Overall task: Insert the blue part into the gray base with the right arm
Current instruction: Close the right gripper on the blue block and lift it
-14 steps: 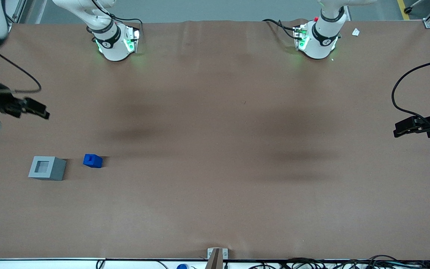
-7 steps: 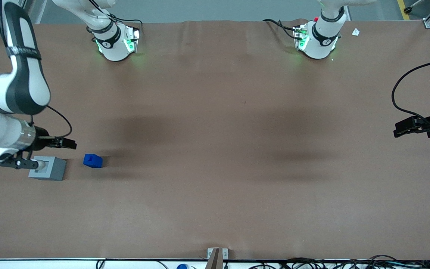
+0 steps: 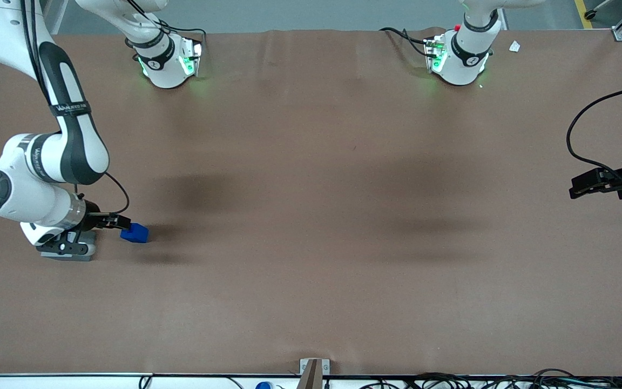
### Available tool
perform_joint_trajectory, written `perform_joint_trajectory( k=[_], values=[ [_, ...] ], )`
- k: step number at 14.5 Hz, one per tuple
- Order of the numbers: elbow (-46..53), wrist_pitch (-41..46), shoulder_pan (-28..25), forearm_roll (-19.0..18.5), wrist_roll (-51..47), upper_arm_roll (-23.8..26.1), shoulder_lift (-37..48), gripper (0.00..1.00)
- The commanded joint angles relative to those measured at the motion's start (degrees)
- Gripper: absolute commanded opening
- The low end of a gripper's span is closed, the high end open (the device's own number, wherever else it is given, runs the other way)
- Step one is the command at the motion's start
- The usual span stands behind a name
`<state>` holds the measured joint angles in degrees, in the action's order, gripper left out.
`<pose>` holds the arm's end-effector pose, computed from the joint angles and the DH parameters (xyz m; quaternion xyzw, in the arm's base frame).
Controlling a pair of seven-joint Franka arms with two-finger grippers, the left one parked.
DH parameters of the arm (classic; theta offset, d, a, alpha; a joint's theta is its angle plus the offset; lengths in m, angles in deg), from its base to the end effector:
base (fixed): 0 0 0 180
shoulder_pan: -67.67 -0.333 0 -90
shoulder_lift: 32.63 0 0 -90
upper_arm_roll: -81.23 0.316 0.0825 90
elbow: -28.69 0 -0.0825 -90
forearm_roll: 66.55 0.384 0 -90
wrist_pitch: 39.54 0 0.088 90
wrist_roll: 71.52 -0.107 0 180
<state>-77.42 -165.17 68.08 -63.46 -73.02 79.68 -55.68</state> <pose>0.6305 -0.0186 0.3008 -0.9984 0.0456 0.0306 0.0162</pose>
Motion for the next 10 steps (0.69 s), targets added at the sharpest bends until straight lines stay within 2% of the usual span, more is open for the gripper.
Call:
perform_joint_trajectory(
  k=[1,10],
  values=[
    [-1.6,-3.6,0.3,-0.5,0.1,0.2,-1.5,0.78],
    [-2.1,-9.3,0.7,-3.0,0.3,0.2,-5.8,0.75]
  ],
)
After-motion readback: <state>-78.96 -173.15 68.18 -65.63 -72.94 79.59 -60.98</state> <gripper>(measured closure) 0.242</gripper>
